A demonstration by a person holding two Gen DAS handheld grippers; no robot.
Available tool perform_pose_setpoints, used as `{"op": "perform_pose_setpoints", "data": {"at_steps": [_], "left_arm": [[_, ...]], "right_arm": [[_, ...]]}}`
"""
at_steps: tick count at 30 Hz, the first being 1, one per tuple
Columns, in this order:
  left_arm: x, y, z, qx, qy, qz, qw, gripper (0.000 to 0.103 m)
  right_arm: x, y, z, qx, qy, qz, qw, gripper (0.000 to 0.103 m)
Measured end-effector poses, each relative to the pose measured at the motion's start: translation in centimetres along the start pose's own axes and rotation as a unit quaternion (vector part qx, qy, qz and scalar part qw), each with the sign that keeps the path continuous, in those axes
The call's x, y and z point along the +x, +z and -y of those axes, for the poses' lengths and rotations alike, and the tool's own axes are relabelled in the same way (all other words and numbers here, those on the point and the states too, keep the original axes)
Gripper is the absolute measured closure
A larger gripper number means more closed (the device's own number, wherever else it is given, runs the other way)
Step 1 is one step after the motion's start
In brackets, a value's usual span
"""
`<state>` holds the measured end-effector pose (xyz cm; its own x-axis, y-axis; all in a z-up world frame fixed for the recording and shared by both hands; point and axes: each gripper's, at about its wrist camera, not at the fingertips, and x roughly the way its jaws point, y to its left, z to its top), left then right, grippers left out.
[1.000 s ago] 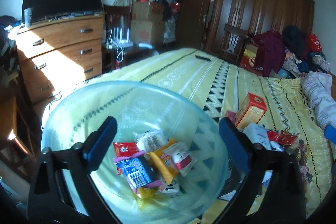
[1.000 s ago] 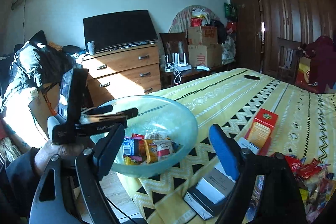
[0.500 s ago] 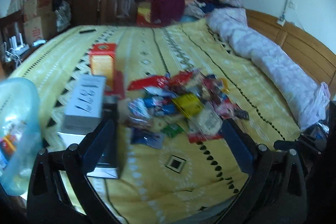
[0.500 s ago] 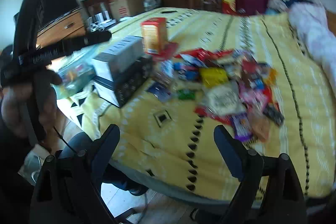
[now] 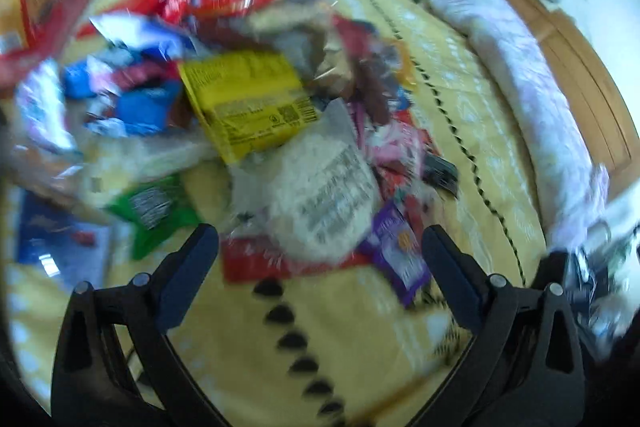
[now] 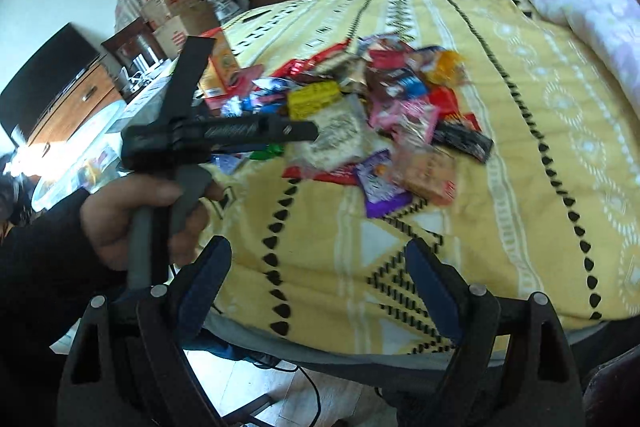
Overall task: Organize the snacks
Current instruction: 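Move both tools back to the snack pile on the bed, then grasp the clear rice-cake bag with the left tool while the right tool grasps the round pastry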
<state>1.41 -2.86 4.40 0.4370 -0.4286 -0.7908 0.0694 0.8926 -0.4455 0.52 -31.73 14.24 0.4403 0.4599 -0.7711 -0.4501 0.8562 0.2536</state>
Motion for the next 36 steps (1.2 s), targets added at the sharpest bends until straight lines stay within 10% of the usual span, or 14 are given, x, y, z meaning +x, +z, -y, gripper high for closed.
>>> {"op": "perform_pose_setpoints", "data": {"at_steps": [11,18,25,28,36], "left_arm": [[4.1,0.6,2.8,0.02,0.103,0.02,0.9942,0.001],[-0.3,-0.8,1.7,0.043,0.068,0.013,0.9967,0.053],[-4.8,-6.9,-4.3,-0.016,0.042,-0.013,0.9989,0.045],[-6.4,-7.4,-4.8,-0.03,0.054,-0.003,0.9981,0.021],[-7.7,-7.1,-0.6,0.043,0.074,0.02,0.9961,0.008]], "right_arm": [[1.3,-0.4,3.2,0.028,0.011,-0.007,1.0,0.012],[1.3,-0.1,2.5,0.019,0.021,0.001,1.0,0.017],[1.8,-0.6,2.4,0.036,0.035,-0.006,0.999,0.019],[2.0,-0.7,1.7,0.03,0.038,-0.007,0.999,0.019],[1.7,-0.7,1.0,0.024,0.043,-0.002,0.999,0.019]]}}
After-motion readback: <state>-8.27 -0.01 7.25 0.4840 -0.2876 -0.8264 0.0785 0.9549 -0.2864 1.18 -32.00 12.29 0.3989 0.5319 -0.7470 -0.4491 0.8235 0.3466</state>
